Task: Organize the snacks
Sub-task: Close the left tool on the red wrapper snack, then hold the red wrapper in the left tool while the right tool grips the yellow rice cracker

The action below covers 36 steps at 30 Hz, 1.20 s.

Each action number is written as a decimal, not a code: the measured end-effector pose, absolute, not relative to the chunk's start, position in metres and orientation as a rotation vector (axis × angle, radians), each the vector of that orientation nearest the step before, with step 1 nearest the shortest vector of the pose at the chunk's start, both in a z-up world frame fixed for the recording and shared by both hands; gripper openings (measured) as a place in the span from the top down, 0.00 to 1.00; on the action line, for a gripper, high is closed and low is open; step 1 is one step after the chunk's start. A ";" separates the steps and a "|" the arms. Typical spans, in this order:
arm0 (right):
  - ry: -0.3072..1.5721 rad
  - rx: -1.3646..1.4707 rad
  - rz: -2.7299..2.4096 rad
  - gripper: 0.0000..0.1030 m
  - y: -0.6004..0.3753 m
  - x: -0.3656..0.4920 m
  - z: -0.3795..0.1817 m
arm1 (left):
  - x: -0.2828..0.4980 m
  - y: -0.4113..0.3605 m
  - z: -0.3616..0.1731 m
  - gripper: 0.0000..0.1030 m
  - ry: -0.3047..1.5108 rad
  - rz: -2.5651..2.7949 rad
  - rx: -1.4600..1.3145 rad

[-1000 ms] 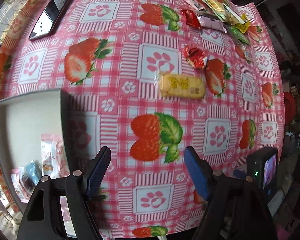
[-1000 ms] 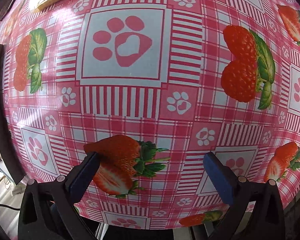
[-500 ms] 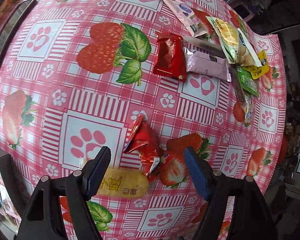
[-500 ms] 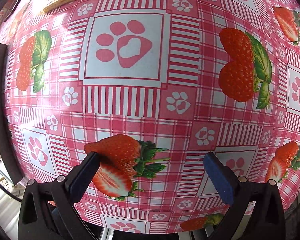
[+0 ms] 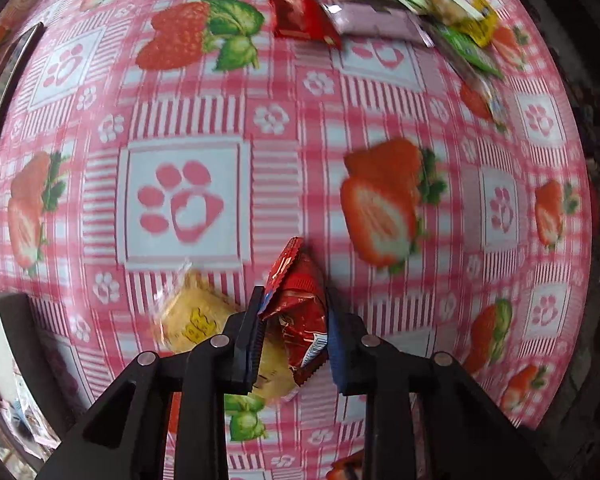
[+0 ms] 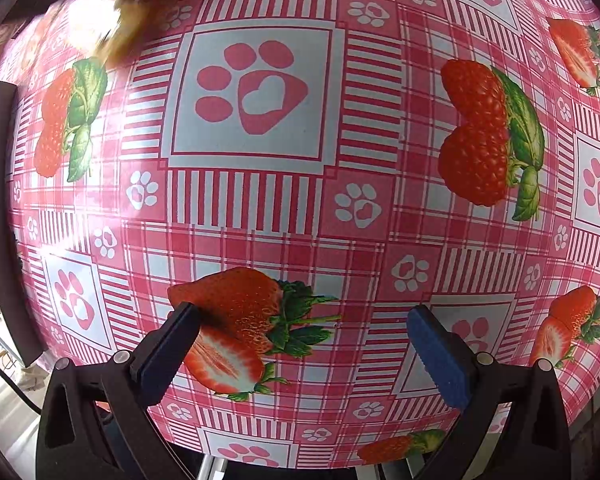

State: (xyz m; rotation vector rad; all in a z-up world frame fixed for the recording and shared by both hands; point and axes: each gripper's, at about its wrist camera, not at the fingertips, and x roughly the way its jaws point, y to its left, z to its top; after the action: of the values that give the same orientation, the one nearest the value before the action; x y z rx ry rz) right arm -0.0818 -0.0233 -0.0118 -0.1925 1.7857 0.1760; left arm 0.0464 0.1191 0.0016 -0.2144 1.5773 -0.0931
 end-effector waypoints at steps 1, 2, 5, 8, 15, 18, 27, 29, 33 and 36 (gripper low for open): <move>1.784 -0.193 0.177 0.00 -0.023 -0.082 -0.011 | 0.030 0.114 0.001 0.71 1.584 -0.121 -0.201; 1.784 -0.194 0.177 0.00 -0.023 -0.082 -0.011 | 0.015 0.109 0.001 0.71 1.590 -0.145 -0.196; 1.787 -0.195 0.178 0.00 -0.023 -0.083 -0.011 | -0.025 0.100 0.000 0.71 1.600 -0.206 -0.178; 1.788 -0.195 0.178 0.00 -0.023 -0.082 -0.012 | -0.047 0.102 0.000 0.71 1.610 -0.235 -0.179; 1.754 -0.194 0.179 0.00 -0.023 -0.087 -0.009 | -0.076 0.148 0.022 0.70 1.554 -0.191 -0.214; 1.738 -0.192 0.179 0.00 -0.024 -0.091 -0.007 | -0.080 0.175 0.031 0.70 1.548 -0.159 -0.218; 1.742 -0.191 0.177 0.00 -0.026 -0.096 -0.004 | -0.114 0.209 0.017 0.70 1.614 -0.030 -0.202; 1.758 -0.193 0.176 0.00 -0.025 -0.092 -0.006 | -0.120 0.217 0.013 0.70 1.624 -0.018 -0.218; 1.813 -0.197 0.170 0.00 -0.022 -0.081 -0.011 | -0.124 0.222 0.013 0.69 1.615 -0.030 -0.204; 1.878 -0.197 0.154 0.00 -0.019 -0.072 -0.016 | -0.124 0.219 0.012 0.69 1.612 -0.039 -0.170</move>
State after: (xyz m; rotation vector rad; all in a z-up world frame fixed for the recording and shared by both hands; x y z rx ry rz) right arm -0.0720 -0.0191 -0.0161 -0.1969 1.8781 0.1541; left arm -0.1240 0.2185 0.0124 -0.1700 1.6116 -0.0386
